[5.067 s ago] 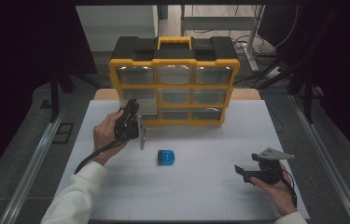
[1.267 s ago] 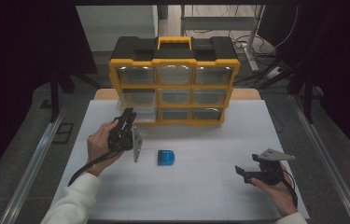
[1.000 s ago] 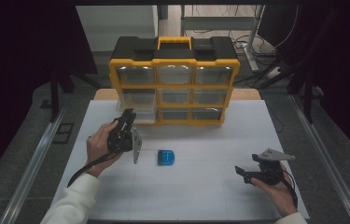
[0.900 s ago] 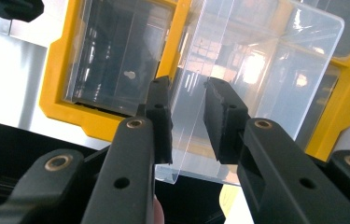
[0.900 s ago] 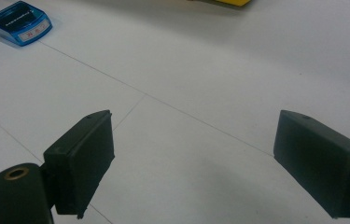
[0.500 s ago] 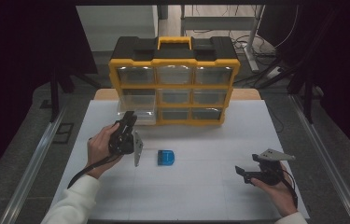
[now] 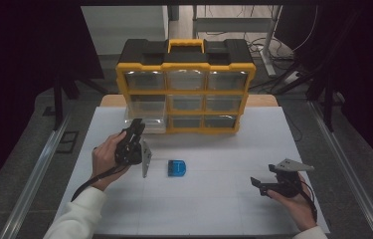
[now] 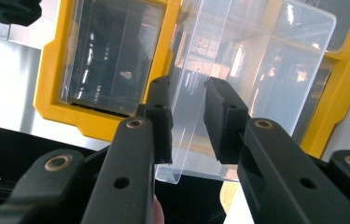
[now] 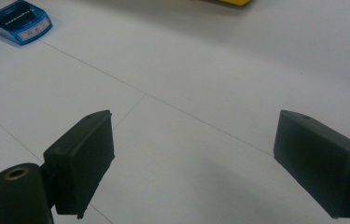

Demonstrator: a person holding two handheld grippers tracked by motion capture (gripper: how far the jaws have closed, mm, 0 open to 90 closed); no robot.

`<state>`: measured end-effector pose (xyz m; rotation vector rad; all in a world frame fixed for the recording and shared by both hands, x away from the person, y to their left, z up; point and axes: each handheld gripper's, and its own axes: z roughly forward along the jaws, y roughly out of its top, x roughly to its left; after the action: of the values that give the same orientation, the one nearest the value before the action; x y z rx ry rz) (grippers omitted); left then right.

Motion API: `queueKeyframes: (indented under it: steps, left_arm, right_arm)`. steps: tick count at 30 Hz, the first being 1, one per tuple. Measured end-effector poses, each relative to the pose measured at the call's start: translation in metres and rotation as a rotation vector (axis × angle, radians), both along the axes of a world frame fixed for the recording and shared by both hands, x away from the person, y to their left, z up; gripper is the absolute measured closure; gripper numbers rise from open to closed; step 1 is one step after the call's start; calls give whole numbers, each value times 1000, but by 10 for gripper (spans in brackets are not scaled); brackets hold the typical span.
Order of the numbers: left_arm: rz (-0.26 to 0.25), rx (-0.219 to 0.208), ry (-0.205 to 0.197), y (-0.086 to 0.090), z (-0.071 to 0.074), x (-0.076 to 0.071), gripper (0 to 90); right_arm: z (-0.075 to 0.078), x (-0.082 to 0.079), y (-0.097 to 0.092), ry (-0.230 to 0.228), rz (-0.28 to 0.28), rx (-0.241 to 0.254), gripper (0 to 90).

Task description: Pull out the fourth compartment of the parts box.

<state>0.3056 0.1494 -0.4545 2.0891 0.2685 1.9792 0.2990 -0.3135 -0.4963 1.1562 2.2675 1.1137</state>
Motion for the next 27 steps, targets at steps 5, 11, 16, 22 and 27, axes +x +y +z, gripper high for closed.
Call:
queueKeyframes:
  steps: [5,11,16,22,27]
  left_arm:
    - [0,0,1,0,0,0,726]
    - [-8,-21,11,1,3,1,665]
    - [-30,-112,56,2,8,-4,488]
    - [-87,-269,201,1,18,-16,374]
    - [-147,-356,312,0,27,-22,266]
  right_arm:
    - [0,0,0,-1,-1,1,125]
    - [0,0,0,0,-2,-1,125]
    - [0,0,0,0,-3,0,125]
    - [0,0,0,-1,-2,0,125]
    - [0,0,0,-1,-1,0,125]
